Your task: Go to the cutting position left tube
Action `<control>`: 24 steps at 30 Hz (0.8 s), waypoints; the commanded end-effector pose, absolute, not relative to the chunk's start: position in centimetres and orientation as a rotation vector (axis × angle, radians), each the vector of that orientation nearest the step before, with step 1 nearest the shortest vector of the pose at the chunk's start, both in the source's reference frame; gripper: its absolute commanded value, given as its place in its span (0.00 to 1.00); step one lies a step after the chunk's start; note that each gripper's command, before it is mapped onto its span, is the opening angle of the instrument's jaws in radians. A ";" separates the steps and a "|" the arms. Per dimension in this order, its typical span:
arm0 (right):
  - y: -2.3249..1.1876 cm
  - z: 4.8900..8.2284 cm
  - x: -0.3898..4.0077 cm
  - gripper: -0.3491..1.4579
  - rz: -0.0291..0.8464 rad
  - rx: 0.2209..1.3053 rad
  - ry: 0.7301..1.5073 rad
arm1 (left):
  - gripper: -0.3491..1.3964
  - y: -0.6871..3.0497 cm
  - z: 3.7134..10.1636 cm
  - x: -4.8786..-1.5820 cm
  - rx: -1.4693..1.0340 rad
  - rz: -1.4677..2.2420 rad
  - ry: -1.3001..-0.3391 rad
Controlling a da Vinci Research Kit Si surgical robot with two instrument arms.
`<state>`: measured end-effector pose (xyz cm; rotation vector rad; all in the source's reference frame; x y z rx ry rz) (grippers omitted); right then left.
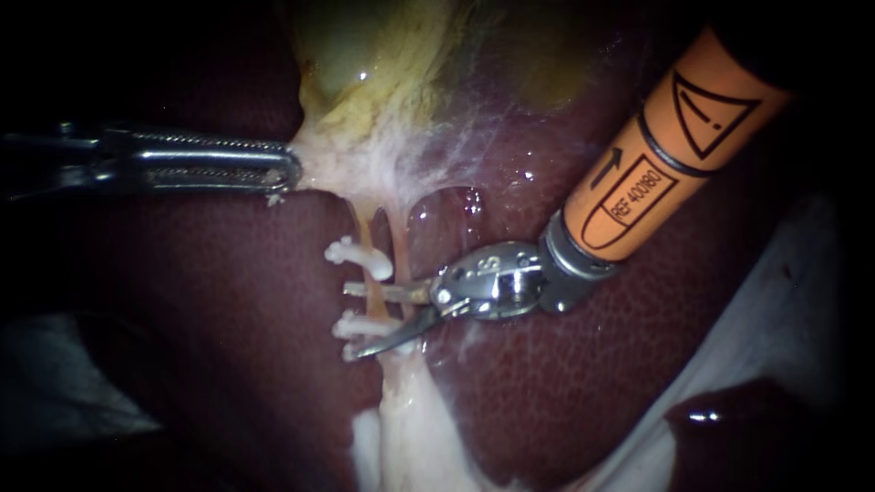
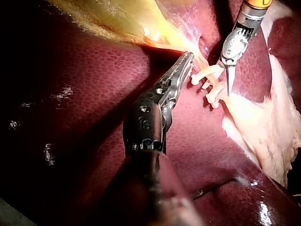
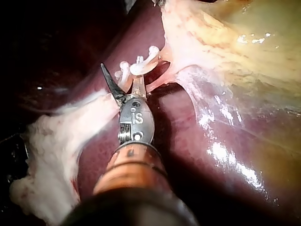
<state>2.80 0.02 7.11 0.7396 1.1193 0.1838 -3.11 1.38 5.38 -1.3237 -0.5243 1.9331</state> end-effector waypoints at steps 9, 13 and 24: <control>0.08 7.14 3.05 0.94 0.215 0.742 1.144 | 0.00 1.38 5.39 -3.12 -1.323 1.933 -0.523; 0.08 7.14 3.10 0.95 0.230 0.748 1.152 | 0.00 1.38 5.38 -3.12 -1.323 1.932 -0.523; -0.05 6.90 3.21 0.95 0.230 0.806 1.194 | 0.00 1.38 5.38 -3.13 -1.322 1.932 -0.523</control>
